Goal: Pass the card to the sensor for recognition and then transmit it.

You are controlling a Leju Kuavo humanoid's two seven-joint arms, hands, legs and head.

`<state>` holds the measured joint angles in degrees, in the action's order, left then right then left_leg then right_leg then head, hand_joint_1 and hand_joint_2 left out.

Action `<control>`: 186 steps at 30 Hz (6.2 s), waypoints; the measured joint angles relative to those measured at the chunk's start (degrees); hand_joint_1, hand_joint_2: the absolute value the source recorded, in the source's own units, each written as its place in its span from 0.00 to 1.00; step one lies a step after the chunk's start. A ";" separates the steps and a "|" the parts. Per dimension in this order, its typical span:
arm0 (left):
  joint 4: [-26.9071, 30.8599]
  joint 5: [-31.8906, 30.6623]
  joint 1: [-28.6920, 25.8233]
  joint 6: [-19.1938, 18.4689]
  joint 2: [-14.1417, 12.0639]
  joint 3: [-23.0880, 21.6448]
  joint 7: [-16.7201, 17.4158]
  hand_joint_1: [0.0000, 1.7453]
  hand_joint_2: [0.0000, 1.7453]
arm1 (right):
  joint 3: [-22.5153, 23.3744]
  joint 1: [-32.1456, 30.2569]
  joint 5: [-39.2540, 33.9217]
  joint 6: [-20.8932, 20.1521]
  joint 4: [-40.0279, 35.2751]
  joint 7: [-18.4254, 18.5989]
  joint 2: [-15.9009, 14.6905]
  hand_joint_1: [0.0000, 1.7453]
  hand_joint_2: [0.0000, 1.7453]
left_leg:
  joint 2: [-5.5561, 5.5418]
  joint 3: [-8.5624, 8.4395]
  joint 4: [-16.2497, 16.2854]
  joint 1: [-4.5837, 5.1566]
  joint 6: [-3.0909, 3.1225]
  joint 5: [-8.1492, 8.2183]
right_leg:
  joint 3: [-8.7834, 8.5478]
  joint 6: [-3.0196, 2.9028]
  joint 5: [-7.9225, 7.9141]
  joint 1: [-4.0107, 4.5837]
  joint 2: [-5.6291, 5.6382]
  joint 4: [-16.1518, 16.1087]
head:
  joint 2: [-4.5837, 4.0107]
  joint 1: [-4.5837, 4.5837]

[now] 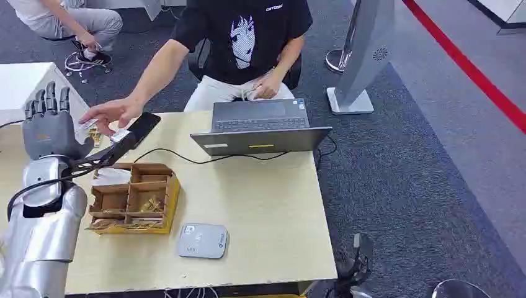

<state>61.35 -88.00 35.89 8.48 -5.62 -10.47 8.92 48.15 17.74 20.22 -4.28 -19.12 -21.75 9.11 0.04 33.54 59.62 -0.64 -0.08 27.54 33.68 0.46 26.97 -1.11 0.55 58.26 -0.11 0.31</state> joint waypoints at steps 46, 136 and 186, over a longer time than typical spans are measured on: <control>33.83 4.77 -31.25 9.58 13.03 -1.28 -17.57 1.00 1.00 | -0.70 -5.13 -8.31 -1.75 -1.27 -3.65 -0.04 0.00 1.00 | -0.01 0.22 -0.01 0.03 0.25 0.30 | 0.13 0.22 0.18 -0.03 -0.05 -0.18 | 0.00 -0.04; 27.37 3.71 -30.18 8.57 18.03 -10.42 -10.64 1.00 1.00 | -0.90 -5.78 -6.34 -1.70 -2.95 -3.58 0.11 0.00 1.00 | -0.10 0.14 0.01 0.04 0.39 0.39 | -0.10 0.38 0.26 -0.04 -0.20 -0.25 | 0.00 -0.07; 11.87 1.42 -13.08 1.84 5.40 13.05 -9.29 0.00 1.00 | -5.22 -3.17 -5.90 -0.77 -1.05 -1.97 0.44 0.00 1.00 | 0.18 0.08 -0.03 -0.13 0.11 0.22 | 0.04 0.14 0.12 0.06 0.19 -0.14 | 0.00 -0.07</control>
<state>73.22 -86.58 22.81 10.32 -0.22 2.58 -0.37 42.93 14.57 14.32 -5.05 -20.17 -23.71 9.55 0.22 33.63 59.59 -0.76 0.03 27.77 33.73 0.59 27.08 -1.06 0.74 58.12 -0.11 0.24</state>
